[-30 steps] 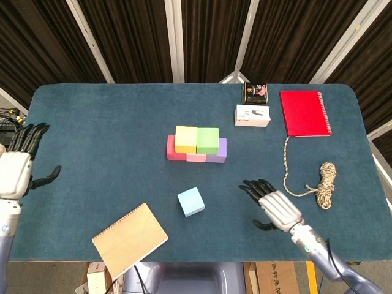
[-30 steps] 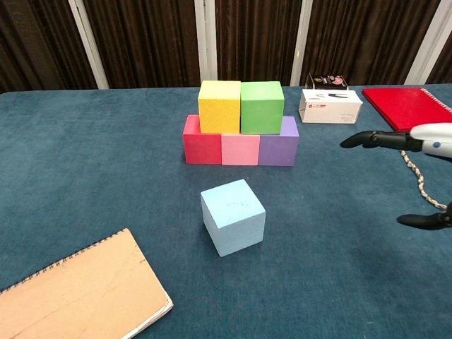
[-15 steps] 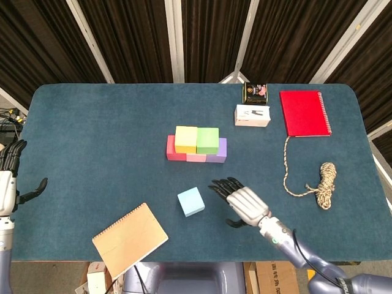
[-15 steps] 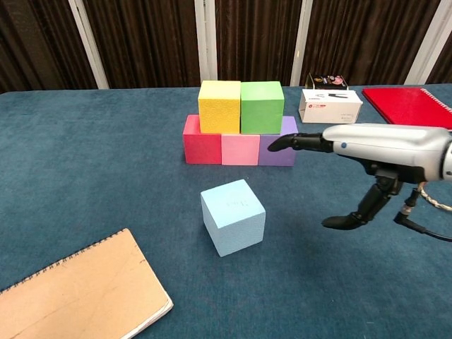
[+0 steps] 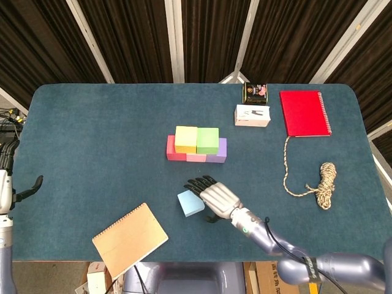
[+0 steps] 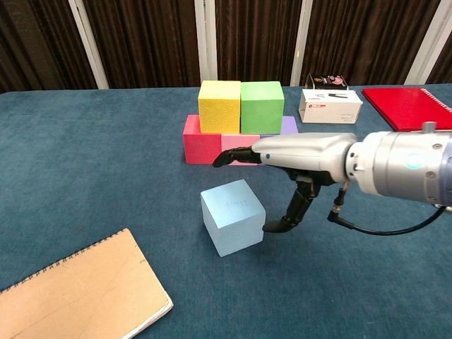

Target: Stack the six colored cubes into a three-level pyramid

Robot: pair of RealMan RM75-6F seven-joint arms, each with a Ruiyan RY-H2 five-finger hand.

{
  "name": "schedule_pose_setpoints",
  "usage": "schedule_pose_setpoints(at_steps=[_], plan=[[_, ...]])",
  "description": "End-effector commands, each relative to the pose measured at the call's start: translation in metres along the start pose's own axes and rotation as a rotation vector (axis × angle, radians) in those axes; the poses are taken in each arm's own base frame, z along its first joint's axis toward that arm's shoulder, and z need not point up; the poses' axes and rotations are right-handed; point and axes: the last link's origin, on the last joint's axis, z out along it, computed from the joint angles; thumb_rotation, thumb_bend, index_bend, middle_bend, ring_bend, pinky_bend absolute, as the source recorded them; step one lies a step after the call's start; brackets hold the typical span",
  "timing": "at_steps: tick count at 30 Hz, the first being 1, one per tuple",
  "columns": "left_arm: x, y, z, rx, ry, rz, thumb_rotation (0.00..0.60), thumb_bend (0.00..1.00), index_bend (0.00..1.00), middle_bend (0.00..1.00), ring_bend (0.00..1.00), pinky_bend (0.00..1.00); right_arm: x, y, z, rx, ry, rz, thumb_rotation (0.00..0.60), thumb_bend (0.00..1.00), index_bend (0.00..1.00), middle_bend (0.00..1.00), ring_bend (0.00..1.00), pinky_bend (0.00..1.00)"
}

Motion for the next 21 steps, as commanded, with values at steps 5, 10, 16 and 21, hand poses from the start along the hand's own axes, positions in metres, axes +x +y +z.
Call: schedule_pose_setpoints(at_steps=[5,10,16,21], plan=[[-0.001,-0.006,0.003,0.030,-0.012,-0.003,0.600,0.35,0.06,0.04,0.00,0.00,0.001,-0.003,0.018,-0.015,0.002,-0.023,0.600,0.30,0.11,0.10,0.00,0.00],[-0.003,-0.006,0.005,0.037,-0.017,-0.012,0.600,0.35,0.06,0.04,0.00,0.00,0.002,-0.001,0.023,-0.033,0.000,-0.030,0.600,0.30,0.15,0.13,0.00,0.00],[-0.006,-0.006,0.006,0.042,-0.017,-0.017,0.600,0.35,0.06,0.04,0.00,0.00,-0.002,0.002,0.025,-0.041,-0.019,-0.032,0.600,0.30,0.20,0.18,0.02,0.00],[-0.008,-0.004,0.007,0.050,-0.007,-0.034,0.600,0.35,0.07,0.04,0.00,0.00,-0.002,0.002,0.028,-0.040,-0.017,-0.028,0.600,0.30,0.21,0.20,0.03,0.00]])
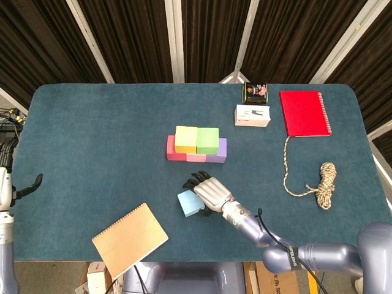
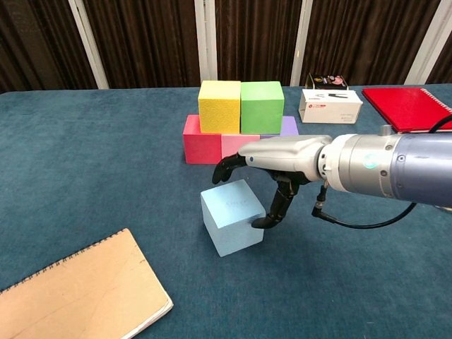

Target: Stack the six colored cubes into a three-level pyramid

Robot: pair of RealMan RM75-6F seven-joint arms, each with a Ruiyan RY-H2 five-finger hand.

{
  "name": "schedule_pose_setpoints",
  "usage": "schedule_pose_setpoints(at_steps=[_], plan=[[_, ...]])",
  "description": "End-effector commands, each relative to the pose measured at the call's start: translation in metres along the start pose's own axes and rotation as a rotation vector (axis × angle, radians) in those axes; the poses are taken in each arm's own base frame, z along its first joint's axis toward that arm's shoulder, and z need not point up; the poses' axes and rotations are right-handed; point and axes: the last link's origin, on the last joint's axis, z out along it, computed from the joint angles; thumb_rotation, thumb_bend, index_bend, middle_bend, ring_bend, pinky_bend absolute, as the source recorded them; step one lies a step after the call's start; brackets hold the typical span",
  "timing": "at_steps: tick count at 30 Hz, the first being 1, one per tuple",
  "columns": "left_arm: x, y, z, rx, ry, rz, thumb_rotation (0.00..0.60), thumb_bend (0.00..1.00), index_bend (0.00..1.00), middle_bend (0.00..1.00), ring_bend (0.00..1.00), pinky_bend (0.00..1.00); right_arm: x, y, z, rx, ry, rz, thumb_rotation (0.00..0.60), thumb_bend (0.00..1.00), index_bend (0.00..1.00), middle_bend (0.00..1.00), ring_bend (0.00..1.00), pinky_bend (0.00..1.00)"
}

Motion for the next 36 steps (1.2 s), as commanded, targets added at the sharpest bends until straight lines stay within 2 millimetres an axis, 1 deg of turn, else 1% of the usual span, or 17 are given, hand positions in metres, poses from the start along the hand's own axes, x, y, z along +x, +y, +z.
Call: schedule_pose_setpoints(at_steps=[1,5,12,18,22,26,27,28,29,32,34,35,36], plan=[[-0.001,0.000,0.000,0.013,0.005,-0.011,0.600,0.35,0.07,0.04,0.00,0.00,0.000,-0.001,0.001,0.004,0.002,0.005,0.600,0.30,0.22,0.20,0.04,0.00],[-0.003,-0.001,0.000,0.030,-0.008,-0.016,0.600,0.35,0.07,0.04,0.00,0.00,0.000,-0.002,0.002,0.011,-0.002,0.015,0.600,0.30,0.24,0.23,0.05,0.00],[-0.003,0.000,0.001,0.036,-0.012,-0.021,0.600,0.35,0.07,0.03,0.00,0.00,-0.002,-0.002,0.004,0.011,0.000,0.020,0.600,0.30,0.34,0.31,0.12,0.00],[-0.003,-0.001,0.001,0.041,-0.006,-0.032,0.600,0.35,0.07,0.03,0.00,0.00,-0.001,-0.006,0.005,0.022,0.007,0.039,0.600,0.30,0.39,0.34,0.16,0.00],[-0.002,-0.002,0.001,0.037,-0.018,-0.029,0.600,0.35,0.07,0.03,0.00,0.00,0.004,-0.006,0.003,0.020,0.035,0.064,0.600,0.30,0.40,0.36,0.18,0.00],[-0.002,-0.002,0.001,0.034,-0.015,-0.011,0.600,0.35,0.07,0.03,0.00,0.00,0.015,-0.004,-0.006,0.015,0.058,0.080,0.600,0.30,0.40,0.36,0.18,0.00],[-0.002,-0.003,0.001,0.032,-0.019,0.005,0.600,0.35,0.07,0.03,0.00,0.00,0.024,0.000,-0.012,0.004,0.086,0.091,0.600,0.30,0.40,0.36,0.18,0.00],[-0.003,-0.004,0.001,0.028,-0.027,0.022,0.600,0.35,0.07,0.03,0.00,0.00,0.033,0.005,-0.025,-0.014,0.107,0.108,0.600,0.30,0.40,0.36,0.18,0.00],[-0.003,-0.004,0.002,0.023,-0.030,0.032,0.600,0.35,0.07,0.02,0.00,0.00,0.038,0.009,-0.034,-0.025,0.109,0.113,0.600,0.30,0.40,0.36,0.18,0.00],[-0.004,-0.004,0.002,0.012,-0.033,0.056,0.600,0.35,0.07,0.02,0.00,0.00,0.049,0.019,-0.053,-0.057,0.116,0.122,0.600,0.30,0.40,0.36,0.18,0.00],[-0.003,-0.006,0.003,0.006,-0.030,0.085,0.600,0.35,0.07,0.02,0.00,0.00,0.060,0.030,-0.071,-0.097,0.137,0.125,0.600,0.30,0.40,0.36,0.20,0.00],[-0.002,-0.011,0.003,0.015,-0.037,0.158,0.600,0.35,0.07,0.03,0.00,0.00,0.076,0.048,-0.096,-0.169,0.187,0.124,0.600,0.30,0.40,0.36,0.20,0.00],[-0.002,-0.012,0.002,0.026,-0.050,0.195,0.600,0.35,0.07,0.03,0.00,0.00,0.083,0.054,-0.110,-0.195,0.199,0.118,0.600,0.30,0.40,0.36,0.21,0.00]])
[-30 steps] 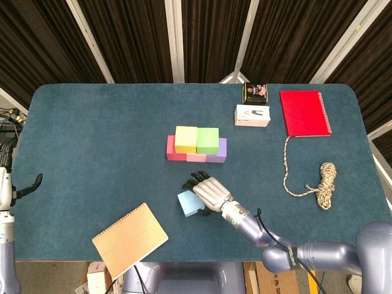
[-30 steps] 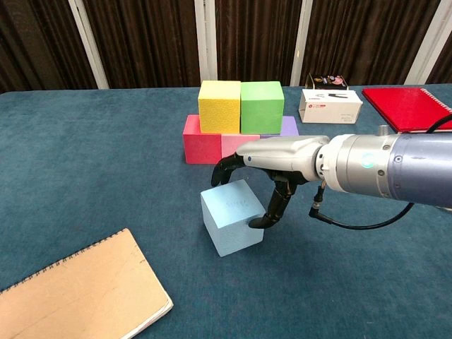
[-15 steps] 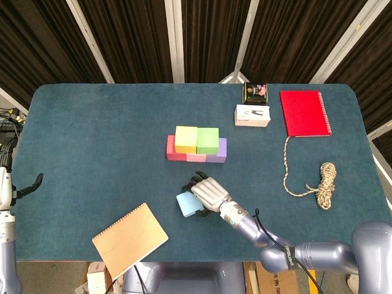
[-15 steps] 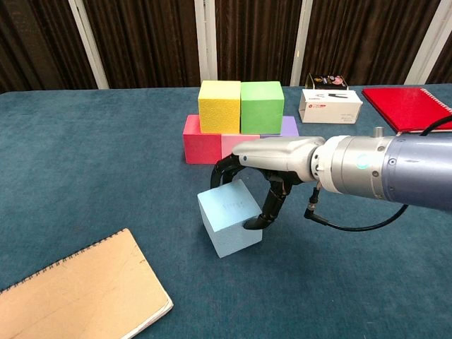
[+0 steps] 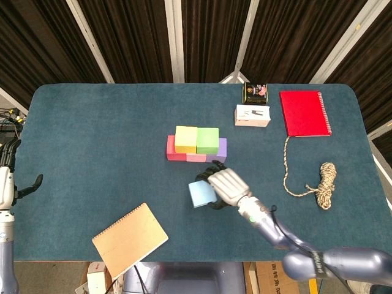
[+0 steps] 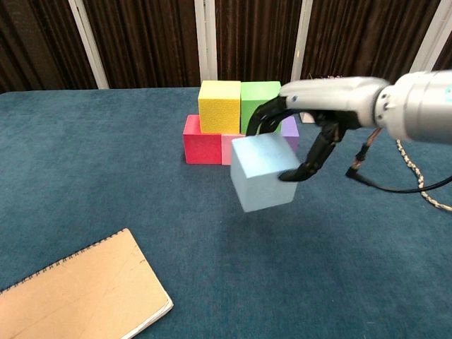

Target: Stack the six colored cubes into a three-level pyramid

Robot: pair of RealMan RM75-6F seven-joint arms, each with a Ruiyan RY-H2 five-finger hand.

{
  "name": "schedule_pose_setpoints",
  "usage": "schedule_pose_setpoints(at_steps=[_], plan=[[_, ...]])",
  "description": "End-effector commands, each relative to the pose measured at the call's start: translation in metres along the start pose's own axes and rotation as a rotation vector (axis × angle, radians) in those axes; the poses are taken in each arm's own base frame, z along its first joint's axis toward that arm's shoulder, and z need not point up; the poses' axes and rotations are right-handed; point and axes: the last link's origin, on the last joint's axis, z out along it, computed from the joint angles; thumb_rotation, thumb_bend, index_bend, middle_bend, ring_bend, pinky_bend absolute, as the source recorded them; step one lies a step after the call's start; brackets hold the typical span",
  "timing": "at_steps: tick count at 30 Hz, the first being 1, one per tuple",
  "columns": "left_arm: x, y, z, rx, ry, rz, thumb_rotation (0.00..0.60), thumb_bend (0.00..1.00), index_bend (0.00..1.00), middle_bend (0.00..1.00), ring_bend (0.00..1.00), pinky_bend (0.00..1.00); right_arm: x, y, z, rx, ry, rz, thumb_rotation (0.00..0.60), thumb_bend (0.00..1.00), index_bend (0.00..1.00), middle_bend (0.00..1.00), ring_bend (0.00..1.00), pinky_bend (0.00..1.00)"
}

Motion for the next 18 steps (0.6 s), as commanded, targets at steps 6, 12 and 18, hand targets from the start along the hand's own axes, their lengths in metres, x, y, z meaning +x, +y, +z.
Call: schedule_pose_setpoints(at_steps=[6,12,18], plan=[[-0.001,-0.005,-0.001,0.056,-0.071,0.169,0.600,0.35,0.07,0.04,0.00,0.00,0.094,0.055,-0.095,-0.227,0.208,0.028,0.600,0.30,0.40,0.36,0.21,0.00],[-0.007,-0.009,0.002,0.083,-0.087,0.228,0.600,0.35,0.07,0.04,0.00,0.00,0.145,0.053,-0.100,-0.220,0.321,0.001,0.600,0.30,0.40,0.36,0.21,0.00],[-0.018,-0.010,0.005,0.118,-0.141,0.305,0.600,0.35,0.07,0.03,0.00,0.00,0.176,0.027,-0.057,-0.168,0.246,-0.016,0.600,0.30,0.40,0.36,0.21,0.00]])
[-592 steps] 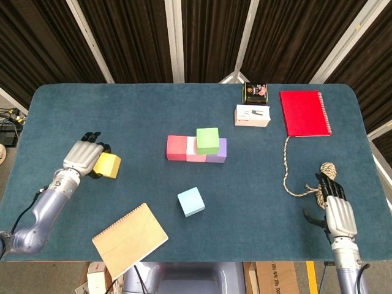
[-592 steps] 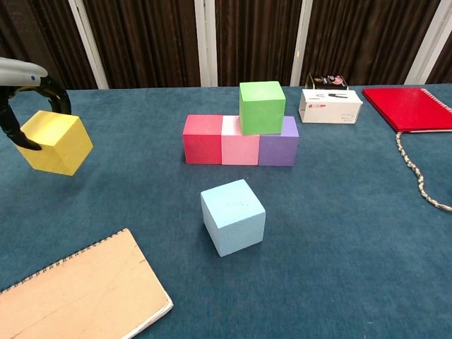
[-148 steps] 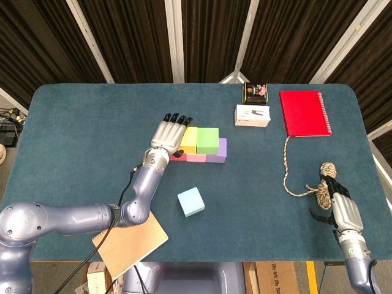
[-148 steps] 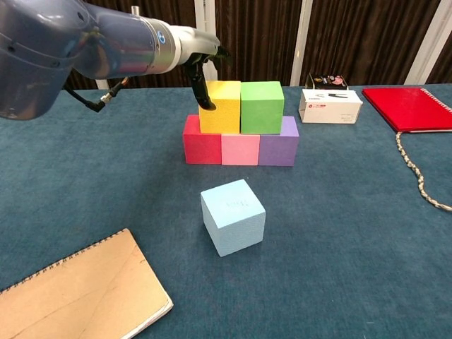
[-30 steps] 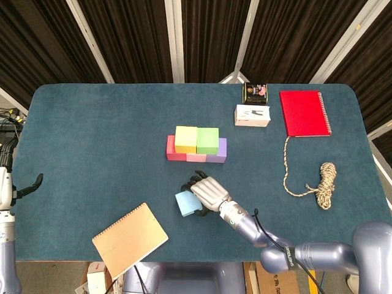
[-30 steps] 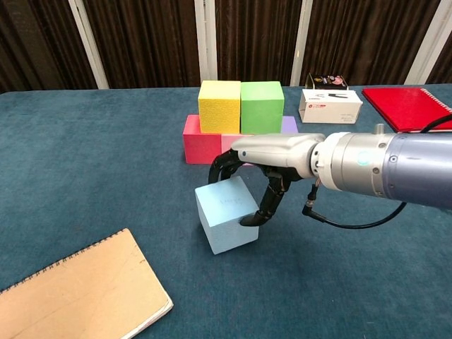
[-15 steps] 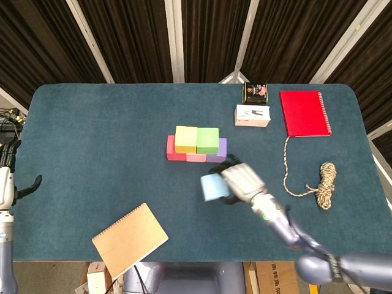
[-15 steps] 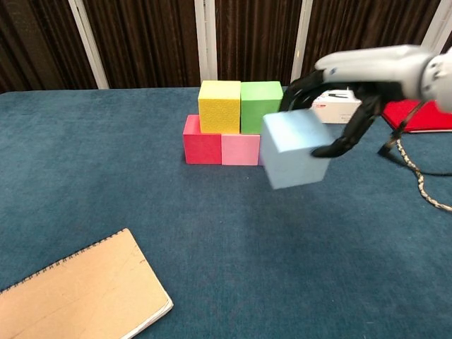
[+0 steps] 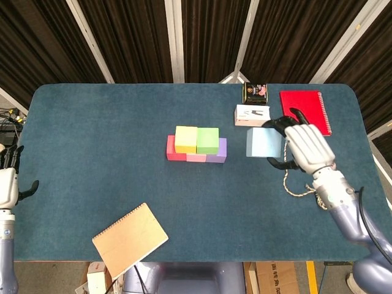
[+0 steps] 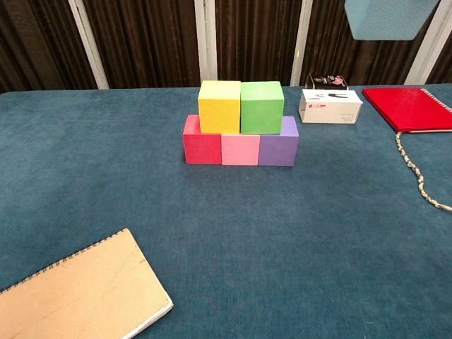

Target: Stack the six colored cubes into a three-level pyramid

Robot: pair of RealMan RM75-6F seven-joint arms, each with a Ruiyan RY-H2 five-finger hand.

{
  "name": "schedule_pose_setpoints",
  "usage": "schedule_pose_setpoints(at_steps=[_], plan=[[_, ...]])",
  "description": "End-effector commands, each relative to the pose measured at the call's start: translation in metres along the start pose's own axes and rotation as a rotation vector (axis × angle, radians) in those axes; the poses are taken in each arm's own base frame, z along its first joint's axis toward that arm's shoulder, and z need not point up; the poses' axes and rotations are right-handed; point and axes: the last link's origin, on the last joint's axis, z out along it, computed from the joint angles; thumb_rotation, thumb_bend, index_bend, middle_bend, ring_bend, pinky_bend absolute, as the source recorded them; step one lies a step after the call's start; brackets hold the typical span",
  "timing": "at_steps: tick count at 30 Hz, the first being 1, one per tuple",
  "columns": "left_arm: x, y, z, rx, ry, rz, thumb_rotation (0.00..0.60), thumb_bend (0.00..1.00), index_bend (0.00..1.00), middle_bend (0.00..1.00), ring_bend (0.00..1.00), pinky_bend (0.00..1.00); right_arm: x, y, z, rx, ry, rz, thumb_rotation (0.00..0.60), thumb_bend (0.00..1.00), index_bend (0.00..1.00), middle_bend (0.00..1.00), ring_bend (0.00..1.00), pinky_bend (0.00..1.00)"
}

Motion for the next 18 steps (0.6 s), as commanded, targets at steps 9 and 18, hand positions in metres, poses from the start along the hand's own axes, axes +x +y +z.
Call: schedule_pose_setpoints(at_steps=[9,18], plan=[[-0.010,0.001,0.005,0.035,-0.039,0.059,0.600,0.35,0.07,0.04,0.00,0.00,-0.003,-0.098,0.108,0.082,-0.206,0.007,0.600,0.30,0.40,0.36,0.21,0.00],[-0.006,-0.002,0.004,0.048,-0.019,0.062,0.600,0.35,0.07,0.03,0.00,0.00,-0.027,-0.126,0.150,-0.051,-0.245,0.047,0.600,0.30,0.40,0.36,0.21,0.00]])
